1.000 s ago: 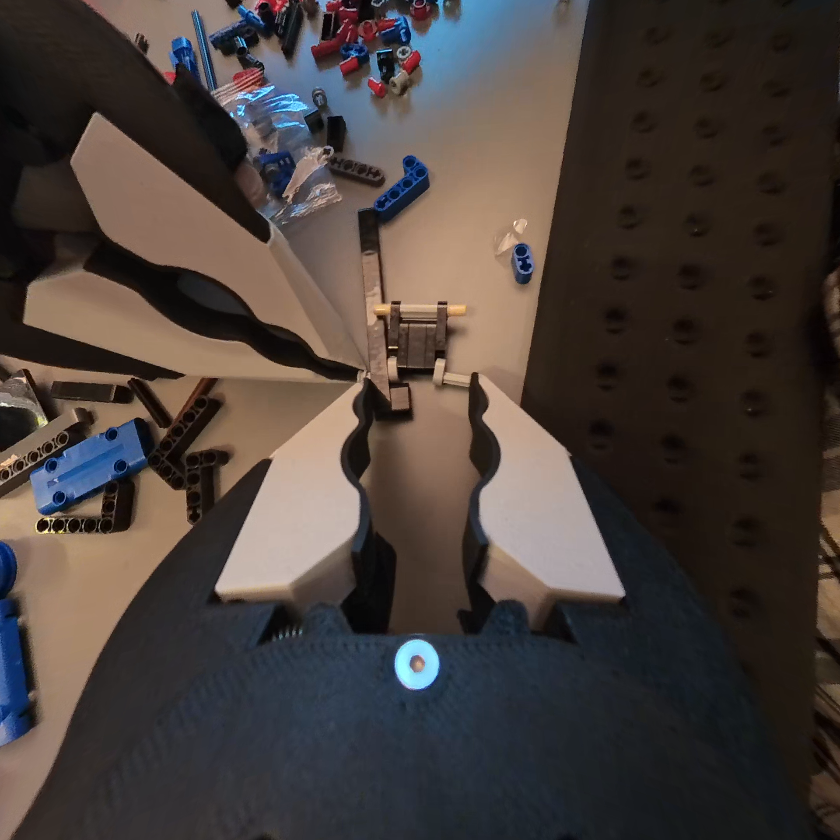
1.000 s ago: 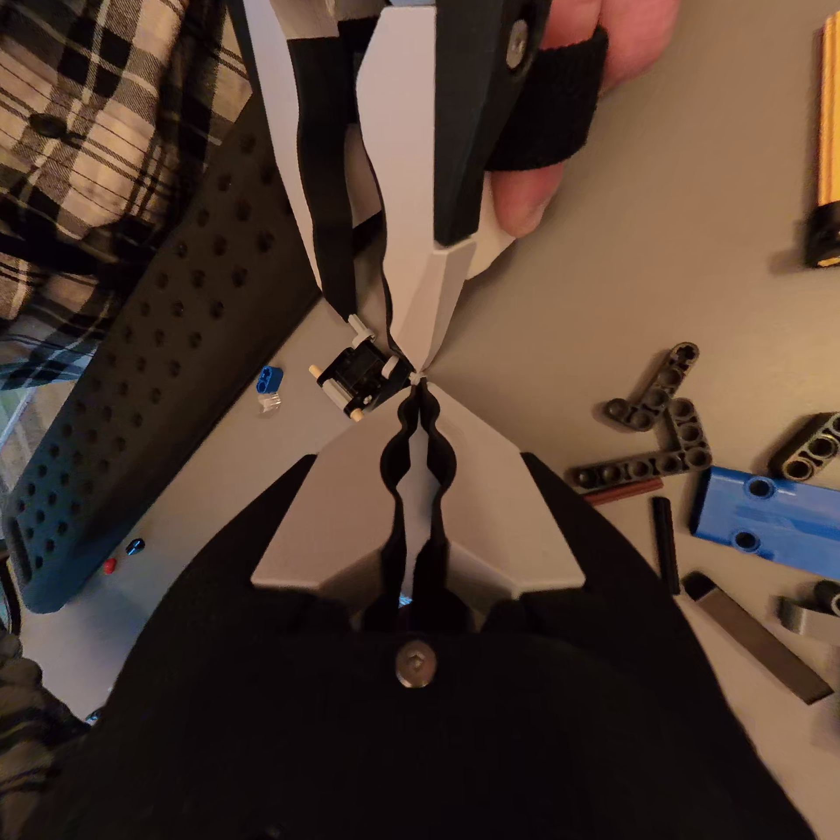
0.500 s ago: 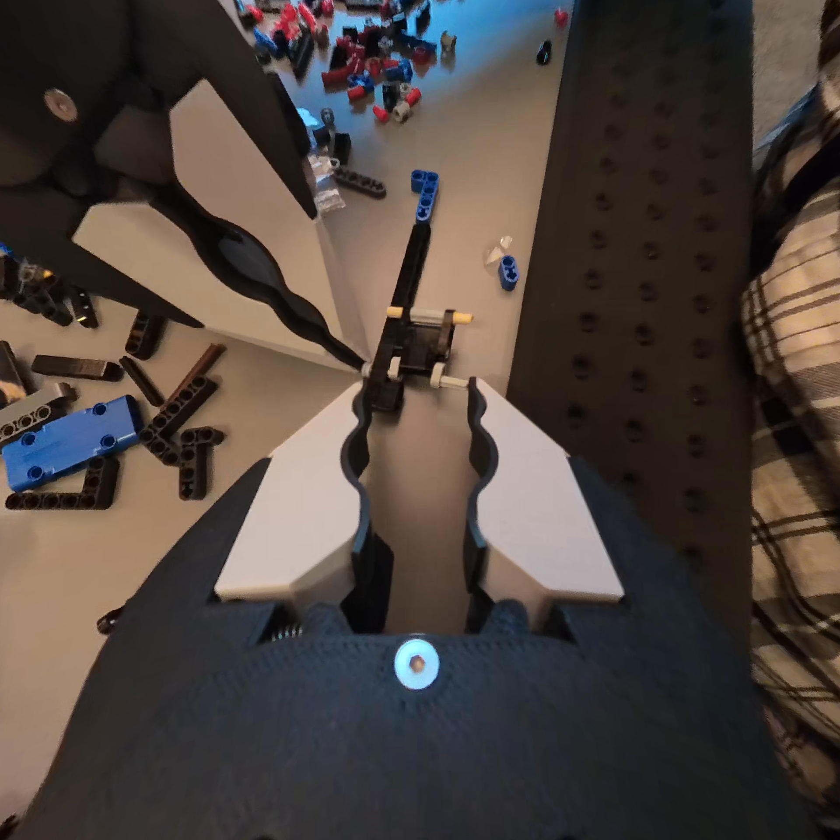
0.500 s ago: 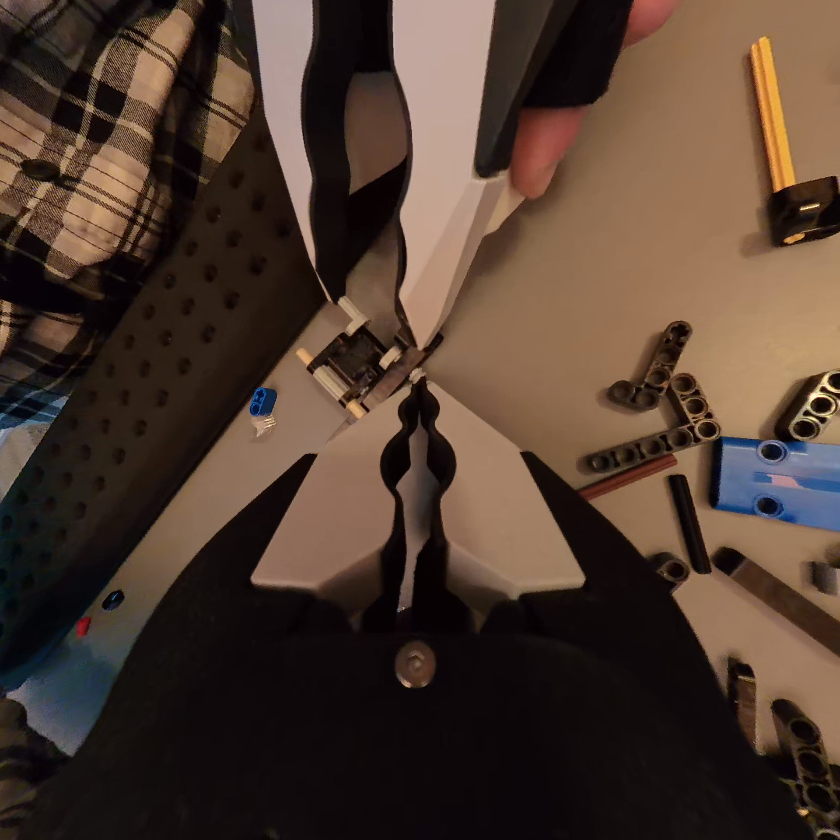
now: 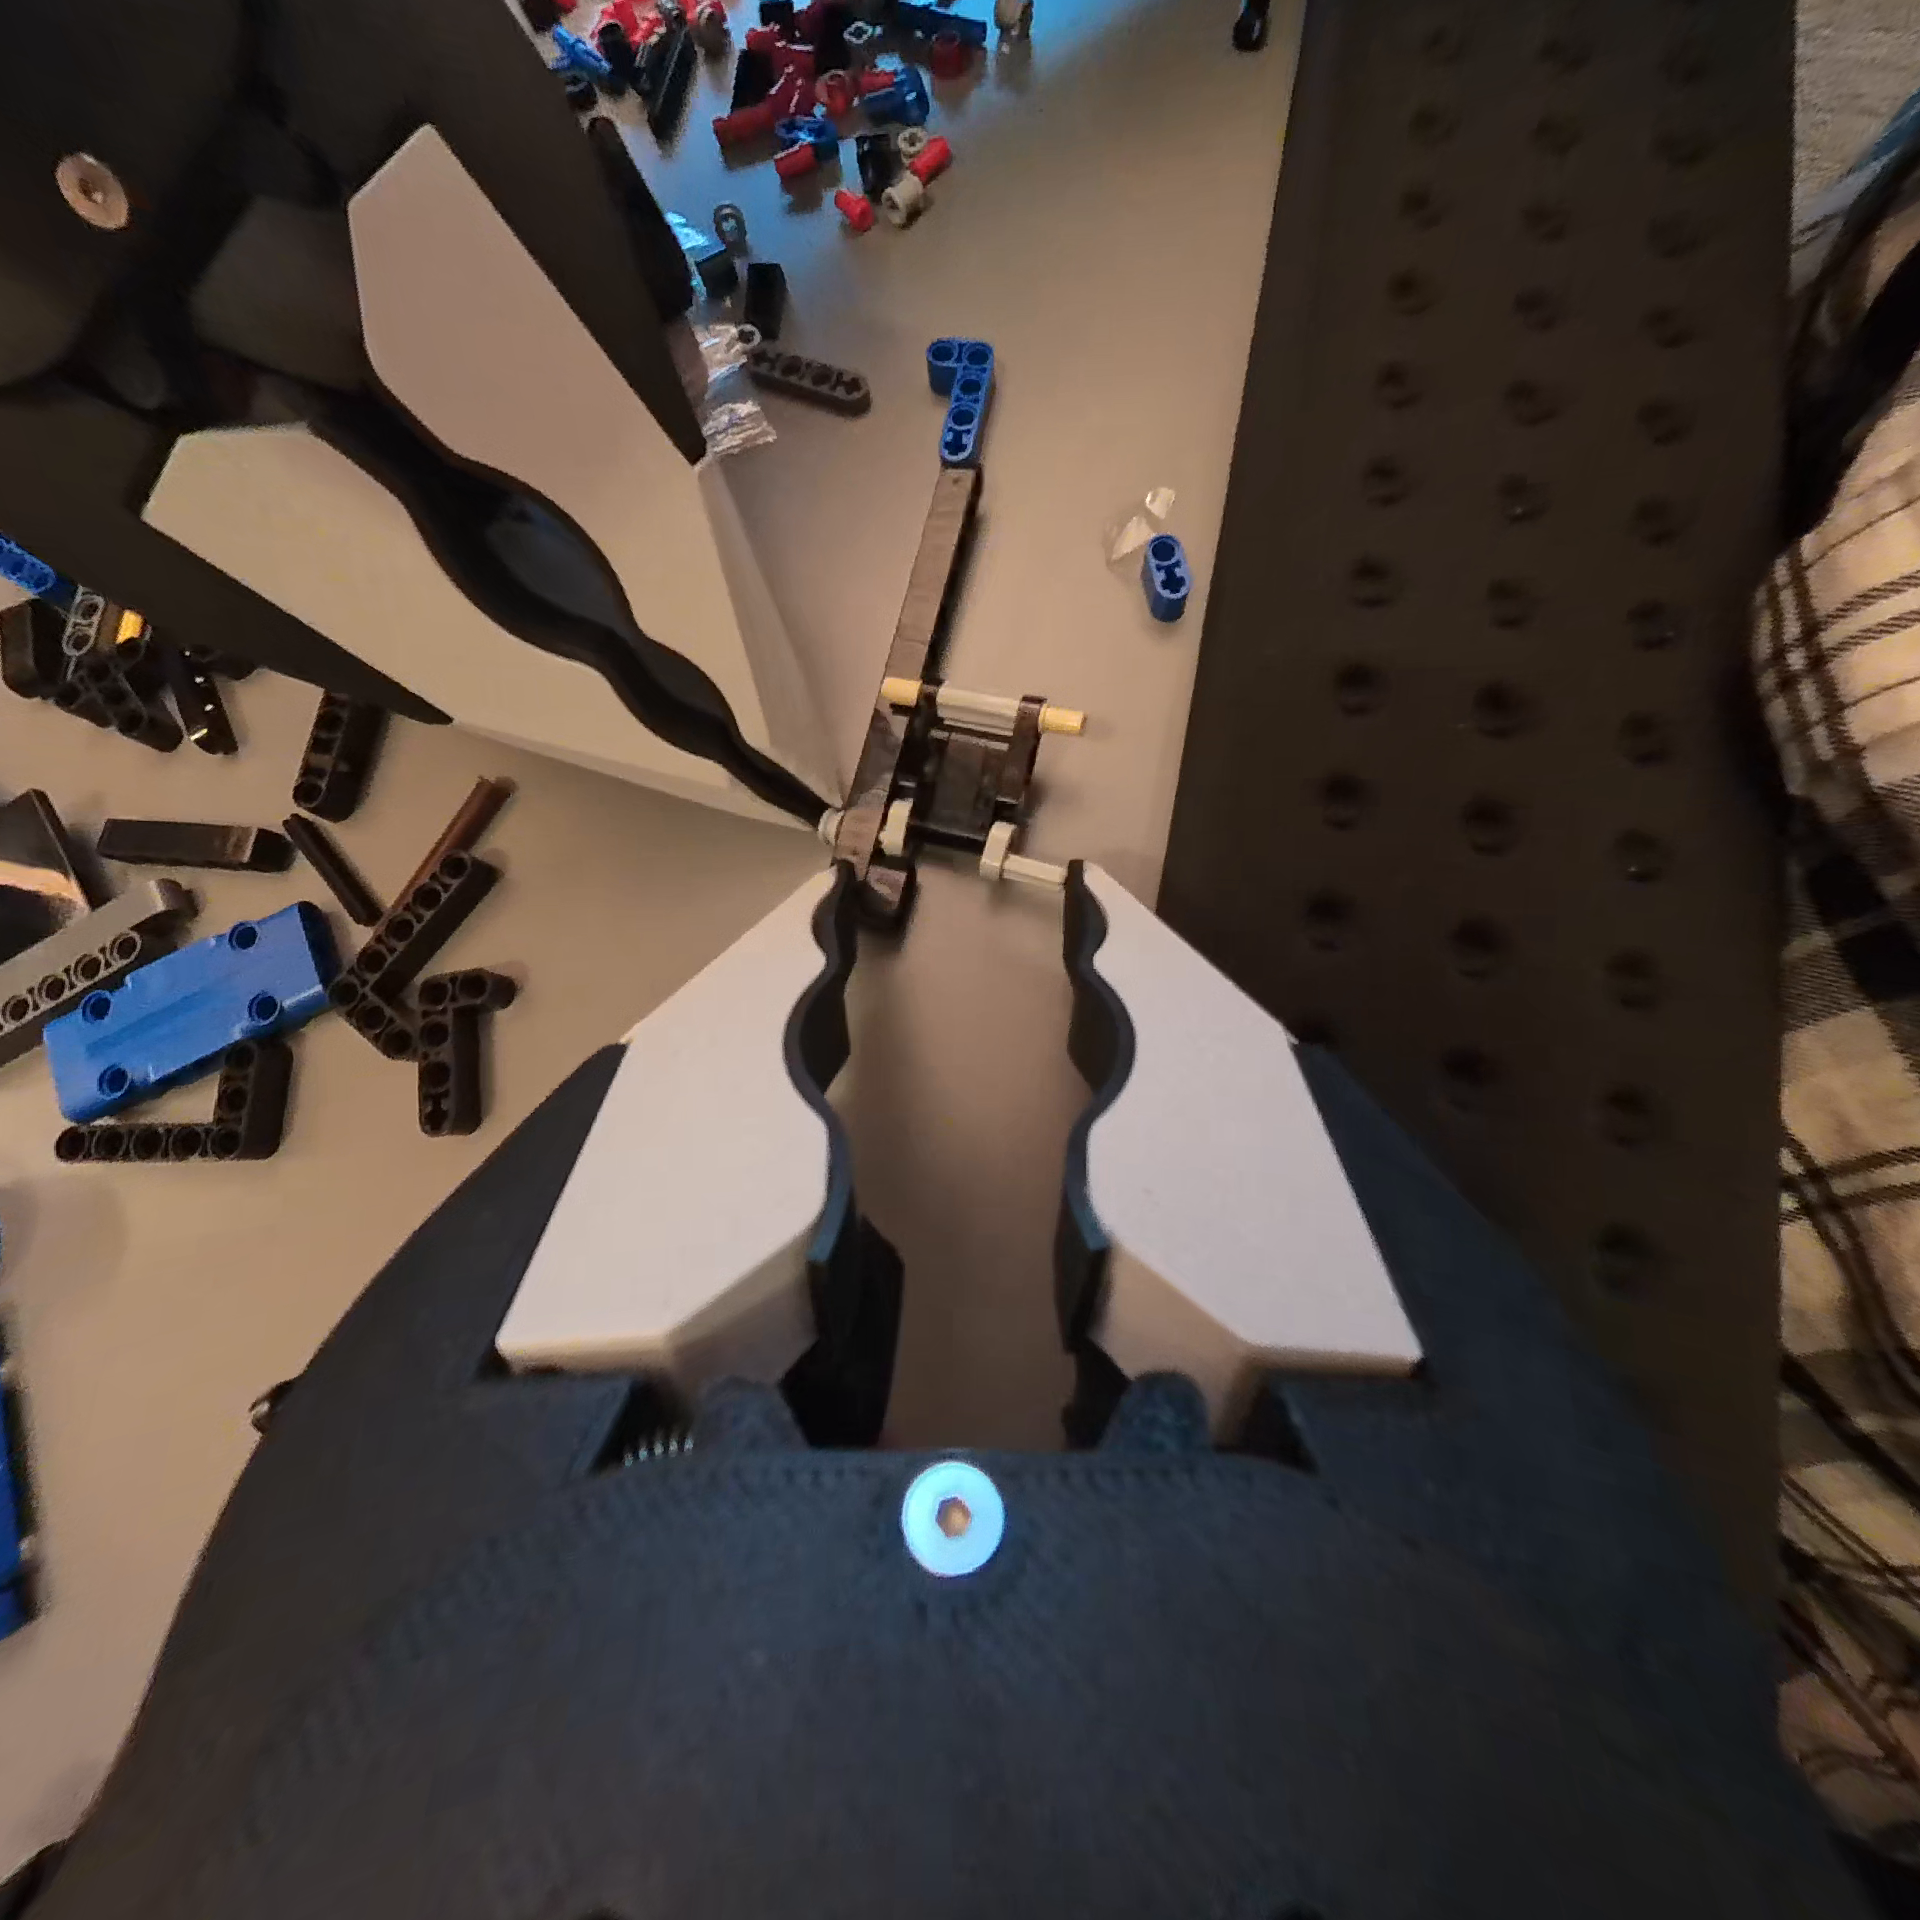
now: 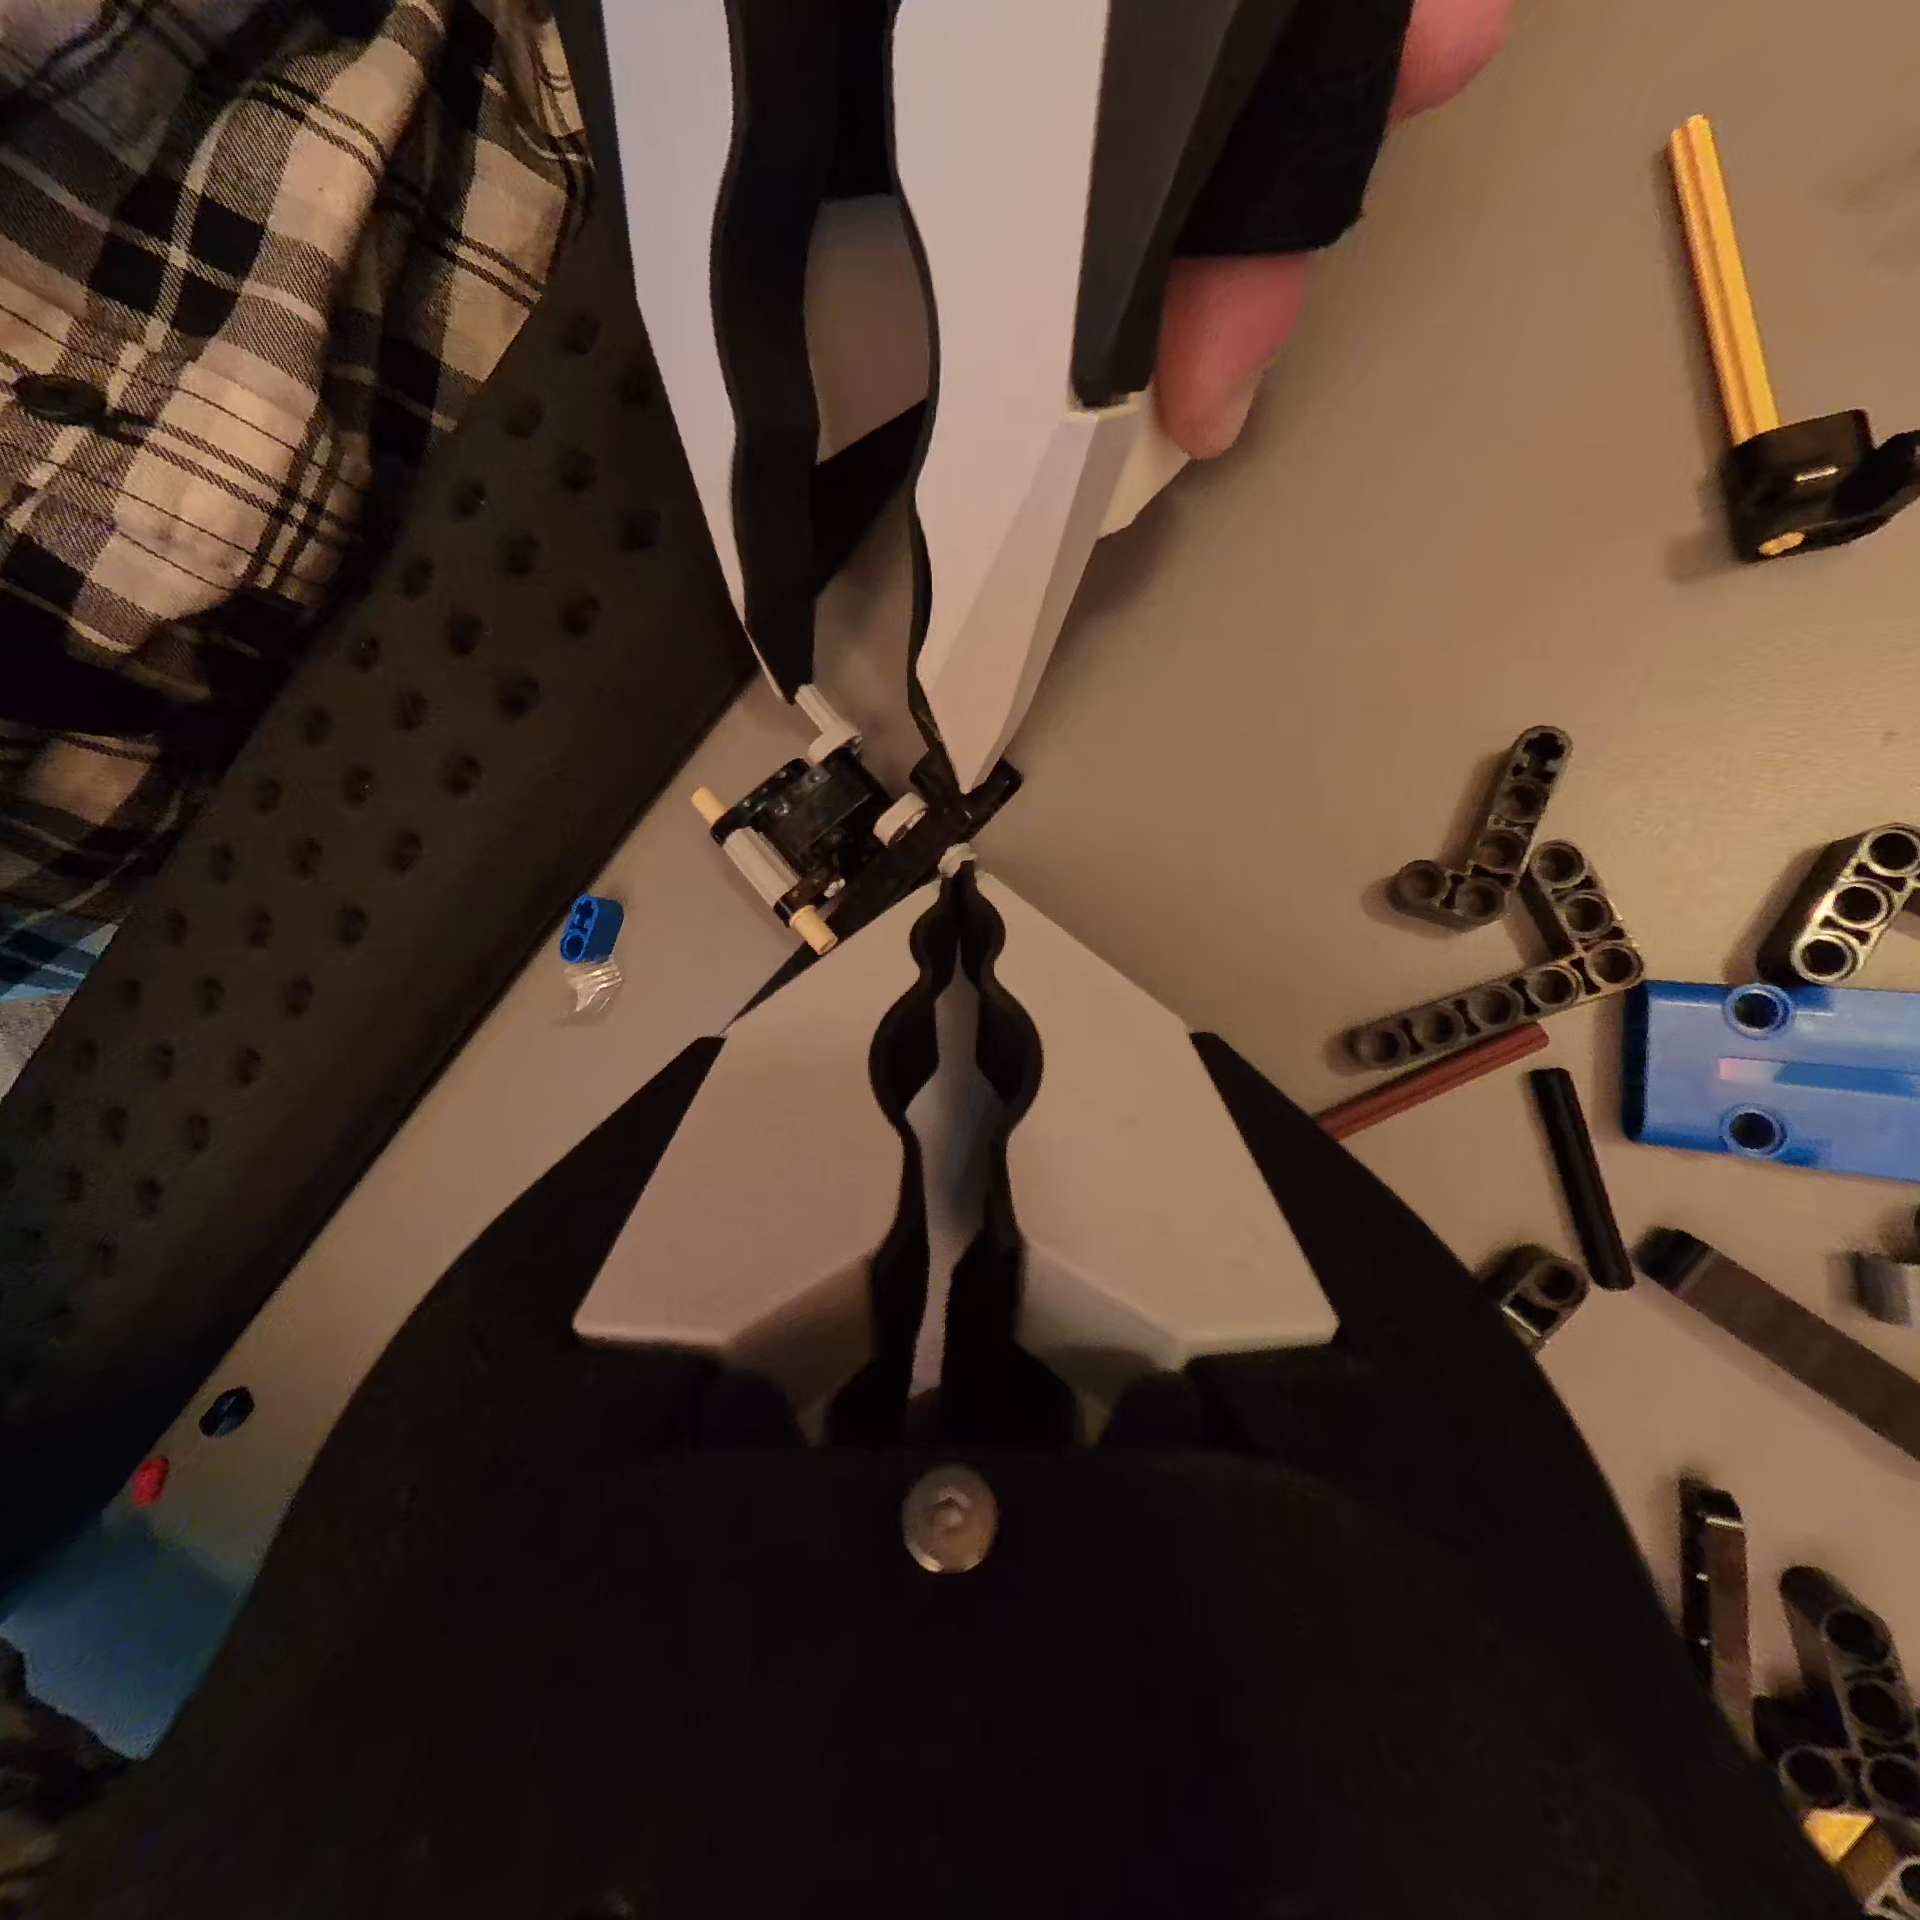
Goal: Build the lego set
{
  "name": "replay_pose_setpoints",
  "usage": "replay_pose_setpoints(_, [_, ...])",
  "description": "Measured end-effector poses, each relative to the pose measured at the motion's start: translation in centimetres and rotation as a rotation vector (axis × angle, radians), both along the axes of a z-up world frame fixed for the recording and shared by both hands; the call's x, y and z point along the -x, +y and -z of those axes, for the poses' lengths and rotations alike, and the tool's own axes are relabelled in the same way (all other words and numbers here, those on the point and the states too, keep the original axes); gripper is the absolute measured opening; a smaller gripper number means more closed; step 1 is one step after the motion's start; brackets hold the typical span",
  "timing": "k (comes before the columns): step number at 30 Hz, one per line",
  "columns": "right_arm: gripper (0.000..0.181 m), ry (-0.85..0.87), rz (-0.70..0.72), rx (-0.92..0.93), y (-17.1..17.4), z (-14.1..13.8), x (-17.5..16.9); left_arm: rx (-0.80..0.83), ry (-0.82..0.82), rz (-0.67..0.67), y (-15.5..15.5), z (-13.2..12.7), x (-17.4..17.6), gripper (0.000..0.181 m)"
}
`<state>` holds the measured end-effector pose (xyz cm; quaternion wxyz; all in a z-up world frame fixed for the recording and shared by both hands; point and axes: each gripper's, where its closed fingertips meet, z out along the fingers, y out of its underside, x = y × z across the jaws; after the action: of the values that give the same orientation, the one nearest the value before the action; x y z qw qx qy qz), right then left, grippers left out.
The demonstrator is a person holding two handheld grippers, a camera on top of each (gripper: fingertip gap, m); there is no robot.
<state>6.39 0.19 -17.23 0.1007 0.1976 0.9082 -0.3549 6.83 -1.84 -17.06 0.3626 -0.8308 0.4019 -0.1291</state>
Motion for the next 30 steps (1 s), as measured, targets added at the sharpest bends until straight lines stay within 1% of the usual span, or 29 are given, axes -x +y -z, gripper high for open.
replay_pose_setpoints(3, [0.000,0.012,-0.016,0.000,0.0,0.1,0.0,-0.012,0.003,0.013,0.0,0.1,-0.1,0.038])
replay_pose_setpoints(6, [0.000,0.021,-0.061,0.009,0.1,0.1,0.0,-0.017,-0.006,0.040,-0.1,0.2,-0.4,0.034])
replay_pose_setpoints(7, [0.000,0.026,-0.068,0.008,0.3,-0.1,0.3,0.011,-0.013,0.071,-0.5,0.6,-0.8,0.022])
replay_pose_setpoints(8, [0.000,0.031,-0.082,0.008,0.2,0.0,0.5,0.018,-0.022,0.076,-0.5,0.7,-1.0,0.021])
replay_pose_setpoints(11, [0.000,0.027,-0.122,-0.018,0.2,0.0,0.5,0.022,-0.030,0.075,-0.5,0.7,-1.0,0.020])
replay_pose_setpoints(20, [0.000,0.006,-0.160,-0.011,0.0,0.0,0.3,0.019,-0.029,0.095,-0.7,0.6,-1.1,0.019])
replay_pose_setpoints(22, [0.000,0.024,-0.166,-0.030,-0.1,0.0,0.2,0.019,-0.030,0.100,-0.8,0.7,-1.2,0.019])
replay_pose_setpoints(26, [0.000,0.016,-0.137,-0.030,-0.1,0.1,0.2,0.006,-0.022,0.103,-0.7,0.6,-1.2,0.018])
replay_pose_setpoints(28, [0.000,0.034,-0.085,-0.043,0.4,0.0,0.8,-0.007,-0.012,0.070,-0.4,0.6,-0.8,0.015])
replay_pose_setpoints(30, [0.000,0.040,-0.037,-0.024,0.7,-0.3,0.9,-0.027,-0.012,0.054,-0.1,0.4,-0.6,0.016])
